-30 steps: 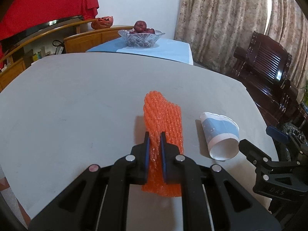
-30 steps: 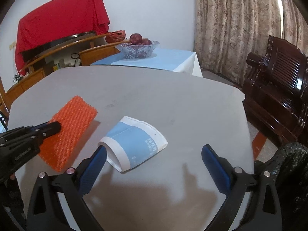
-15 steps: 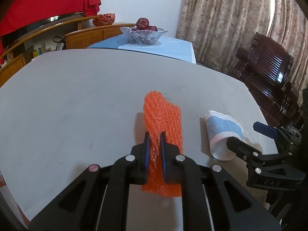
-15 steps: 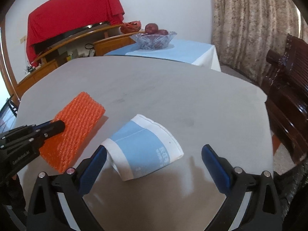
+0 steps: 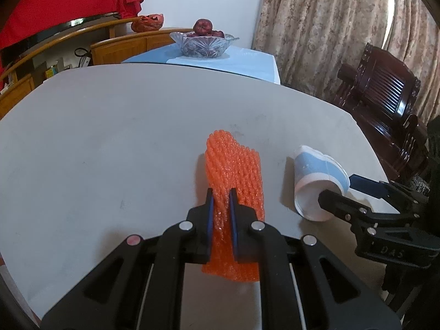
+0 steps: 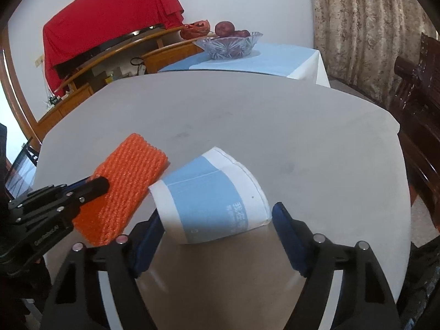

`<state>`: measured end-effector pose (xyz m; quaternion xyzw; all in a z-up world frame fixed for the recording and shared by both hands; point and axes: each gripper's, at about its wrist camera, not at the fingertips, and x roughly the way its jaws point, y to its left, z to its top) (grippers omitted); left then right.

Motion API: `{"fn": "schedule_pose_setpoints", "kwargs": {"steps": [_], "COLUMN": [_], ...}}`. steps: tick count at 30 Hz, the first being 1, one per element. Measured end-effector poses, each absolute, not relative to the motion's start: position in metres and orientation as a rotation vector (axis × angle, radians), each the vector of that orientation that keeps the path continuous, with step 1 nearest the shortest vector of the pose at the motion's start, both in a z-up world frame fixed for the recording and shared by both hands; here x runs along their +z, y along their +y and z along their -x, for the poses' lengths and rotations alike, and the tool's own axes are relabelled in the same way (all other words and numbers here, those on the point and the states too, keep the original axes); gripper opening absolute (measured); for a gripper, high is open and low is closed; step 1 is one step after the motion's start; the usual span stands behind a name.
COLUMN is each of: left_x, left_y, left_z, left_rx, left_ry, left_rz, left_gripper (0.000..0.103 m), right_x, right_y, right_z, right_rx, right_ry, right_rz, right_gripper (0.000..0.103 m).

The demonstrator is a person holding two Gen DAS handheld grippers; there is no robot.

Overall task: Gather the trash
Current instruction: 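Lift and carry the orange net and paper cup over the bin with both tools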

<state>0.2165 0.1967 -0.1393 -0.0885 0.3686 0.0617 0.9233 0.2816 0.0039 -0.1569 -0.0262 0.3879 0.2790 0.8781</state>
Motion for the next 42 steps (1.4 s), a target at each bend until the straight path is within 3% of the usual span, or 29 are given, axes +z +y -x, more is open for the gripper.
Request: {"fn": "schedule_pose_setpoints", "kwargs": {"steps": [5, 8, 14, 16, 17, 18, 42], "left_x": [-0.139, -0.139, -0.14, -0.141, -0.142, -0.141, -0.087], "left_y": [0.196, 0.195, 0.195, 0.194, 0.195, 0.194, 0.142], "left_z": [-0.215, -0.215, -0.215, -0.214, -0.214, -0.214, -0.19], "left_rx": [0.135, 0.134, 0.132, 0.132, 0.131, 0.131, 0.065], "left_ry": [0.754, 0.756, 0.759, 0.76, 0.761, 0.76, 0.644], "left_rz": [0.18, 0.181, 0.181, 0.182, 0.182, 0.18, 0.146], "left_gripper": [0.01, 0.01, 0.01, 0.01, 0.01, 0.01, 0.01], "right_x": [-0.156, -0.157, -0.159, -0.162, -0.163, -0.163, -0.078], "right_y": [0.003, 0.006, 0.009, 0.009, 0.009, 0.008, -0.043], "right_z": [-0.265, -0.262, -0.276, -0.279, -0.28, -0.28, -0.238], "right_rx": [0.569, 0.559, 0.552, 0.57, 0.574, 0.595, 0.465], "right_ry": [0.824, 0.812, 0.828, 0.845, 0.849, 0.849, 0.656], "right_rz": [0.048, 0.076, 0.077, 0.068, 0.067, 0.056, 0.039], "right_gripper": [0.077, 0.088, 0.092, 0.089, 0.08, 0.078, 0.074]}}
